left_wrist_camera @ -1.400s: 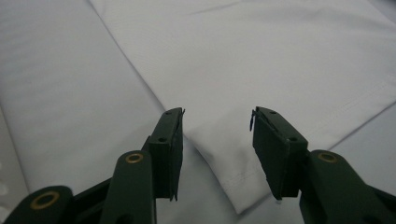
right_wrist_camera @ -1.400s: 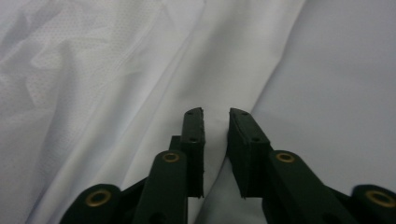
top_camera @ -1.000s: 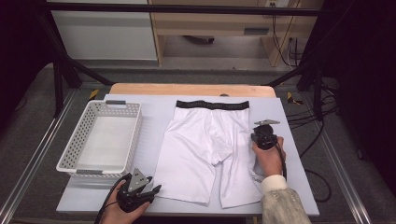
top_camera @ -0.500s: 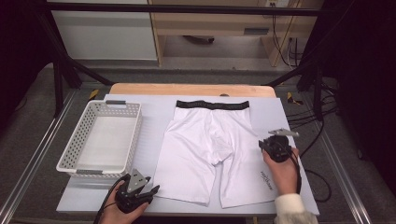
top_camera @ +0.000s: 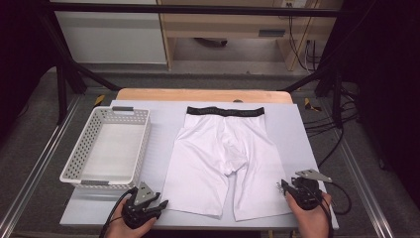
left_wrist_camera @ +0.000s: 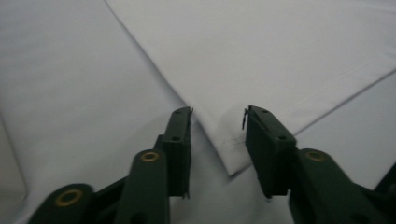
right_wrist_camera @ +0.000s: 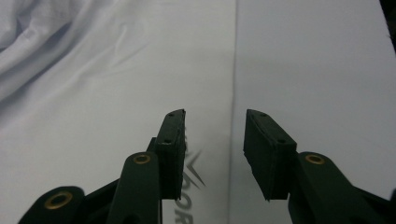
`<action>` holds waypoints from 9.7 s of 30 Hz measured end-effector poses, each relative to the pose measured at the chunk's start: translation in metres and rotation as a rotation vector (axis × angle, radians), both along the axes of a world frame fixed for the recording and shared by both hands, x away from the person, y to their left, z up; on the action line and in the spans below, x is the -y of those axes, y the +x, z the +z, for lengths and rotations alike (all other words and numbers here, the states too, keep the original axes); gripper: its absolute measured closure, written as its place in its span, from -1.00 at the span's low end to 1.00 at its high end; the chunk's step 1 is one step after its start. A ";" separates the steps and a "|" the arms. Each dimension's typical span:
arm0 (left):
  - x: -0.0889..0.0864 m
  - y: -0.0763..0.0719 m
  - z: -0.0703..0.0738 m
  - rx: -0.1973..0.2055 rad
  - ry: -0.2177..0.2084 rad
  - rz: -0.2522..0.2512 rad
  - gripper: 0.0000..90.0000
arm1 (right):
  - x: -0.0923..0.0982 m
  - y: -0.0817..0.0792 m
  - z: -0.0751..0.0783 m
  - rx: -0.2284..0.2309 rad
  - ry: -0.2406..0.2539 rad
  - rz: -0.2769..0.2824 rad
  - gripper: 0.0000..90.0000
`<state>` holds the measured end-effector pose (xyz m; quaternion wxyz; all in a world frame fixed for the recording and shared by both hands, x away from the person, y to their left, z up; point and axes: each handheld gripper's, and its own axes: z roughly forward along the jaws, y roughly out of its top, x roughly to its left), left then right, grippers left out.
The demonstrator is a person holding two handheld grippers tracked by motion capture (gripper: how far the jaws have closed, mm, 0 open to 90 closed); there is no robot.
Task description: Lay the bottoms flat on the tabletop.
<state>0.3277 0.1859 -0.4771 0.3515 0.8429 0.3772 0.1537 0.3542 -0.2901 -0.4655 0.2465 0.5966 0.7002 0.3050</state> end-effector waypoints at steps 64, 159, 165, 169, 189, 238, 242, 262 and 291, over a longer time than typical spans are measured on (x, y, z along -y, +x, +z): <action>-0.004 -0.012 0.011 0.093 0.038 0.016 0.40 | -0.151 0.045 -0.003 -0.037 -0.040 0.400 0.94; 0.059 -0.014 0.006 0.065 -0.011 -0.135 0.40 | -0.140 0.025 -0.001 -0.044 0.001 0.388 0.72; 0.064 -0.017 0.006 0.067 -0.020 -0.153 0.40 | -0.155 0.023 -0.002 -0.051 -0.019 0.465 1.00; 0.065 -0.020 0.006 0.063 -0.029 -0.170 0.37 | -0.159 0.022 -0.004 -0.059 -0.014 0.493 0.87; 0.083 -0.018 0.001 0.021 -0.070 -0.214 0.17 | -0.026 -0.026 0.014 0.029 -0.028 0.091 0.17; 0.055 0.047 0.054 0.171 -0.106 -0.026 0.07 | -0.076 -0.002 0.017 0.121 0.056 0.205 -0.71; 0.022 0.056 0.070 0.195 -0.141 0.047 -0.01 | -0.107 0.009 0.023 0.114 0.076 0.310 -0.74; -0.065 0.053 0.092 0.273 -0.176 0.267 -0.54 | -0.249 0.024 0.030 0.032 0.009 0.616 -0.70; -0.078 0.056 0.085 0.227 -0.194 0.264 -0.79 | -0.355 0.003 0.008 -0.088 -0.089 0.893 -0.54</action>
